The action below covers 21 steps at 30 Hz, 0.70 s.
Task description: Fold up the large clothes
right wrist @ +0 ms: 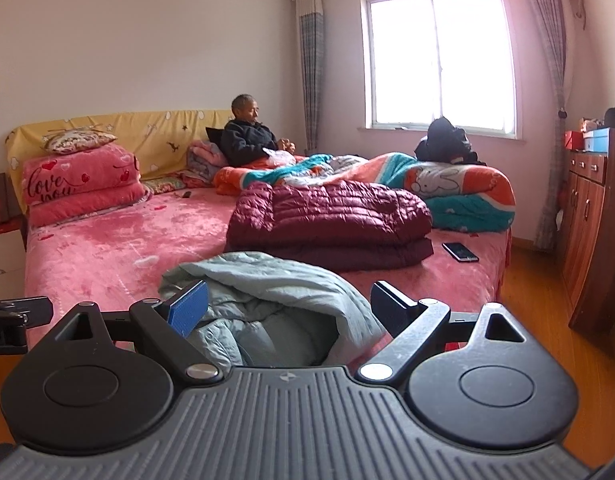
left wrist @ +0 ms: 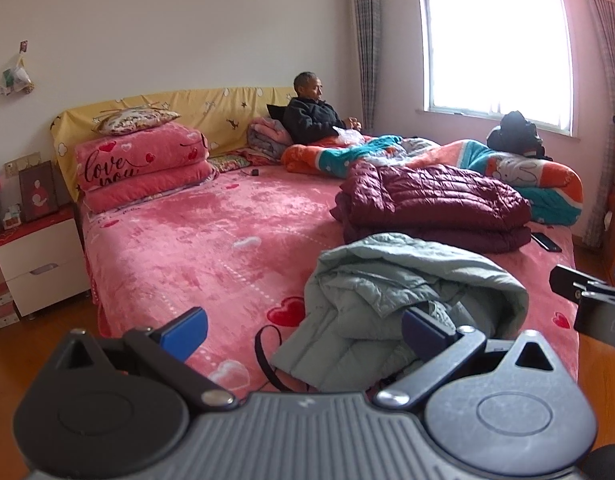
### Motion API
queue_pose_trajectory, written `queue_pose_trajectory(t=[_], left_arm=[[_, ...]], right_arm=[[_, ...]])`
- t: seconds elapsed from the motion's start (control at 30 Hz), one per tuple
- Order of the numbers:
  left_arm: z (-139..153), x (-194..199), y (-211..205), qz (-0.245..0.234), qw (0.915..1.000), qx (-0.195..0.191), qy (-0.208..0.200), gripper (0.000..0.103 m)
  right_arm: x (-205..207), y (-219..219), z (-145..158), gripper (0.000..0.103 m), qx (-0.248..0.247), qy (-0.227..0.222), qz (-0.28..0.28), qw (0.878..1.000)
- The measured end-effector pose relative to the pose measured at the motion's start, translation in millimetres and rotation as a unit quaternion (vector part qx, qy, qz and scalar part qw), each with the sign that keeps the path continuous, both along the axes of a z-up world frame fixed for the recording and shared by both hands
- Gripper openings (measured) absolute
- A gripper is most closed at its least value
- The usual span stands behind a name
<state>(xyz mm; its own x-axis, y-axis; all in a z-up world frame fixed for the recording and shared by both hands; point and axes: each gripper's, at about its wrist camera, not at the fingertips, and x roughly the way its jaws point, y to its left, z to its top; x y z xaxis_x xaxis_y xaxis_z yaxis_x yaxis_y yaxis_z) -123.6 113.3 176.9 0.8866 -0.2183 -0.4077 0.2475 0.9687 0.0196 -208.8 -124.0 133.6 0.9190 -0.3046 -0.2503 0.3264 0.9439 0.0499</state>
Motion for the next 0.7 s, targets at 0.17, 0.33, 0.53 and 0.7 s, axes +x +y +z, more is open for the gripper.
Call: queue_pose_trajectory(t=[0.17,0.33,0.53,0.7], left_arm=[[-13,7,-11,-0.009,0.9998,0.007,0.015,0.102],[-28,16,-19,-0.017,0.9994,0.01,0.03,0.102],[-49,29,-23,-0.03,0.9987,0.005,0.041,0.102],[-69,37,-30,-0.052,0.9977,0.005,0.045,0.102]], right_arm=[[4,-3,-7,0.103,0.009,0.013,-0.007,1.0],[11,-9,-15,0.103,0.025,0.032,-0.017,0.999],[18,-17,-27,0.103,0.032,0.052,-0.035,0.998],[24,-29,-38,0.103,0.039,0.062,-0.054,0.996]])
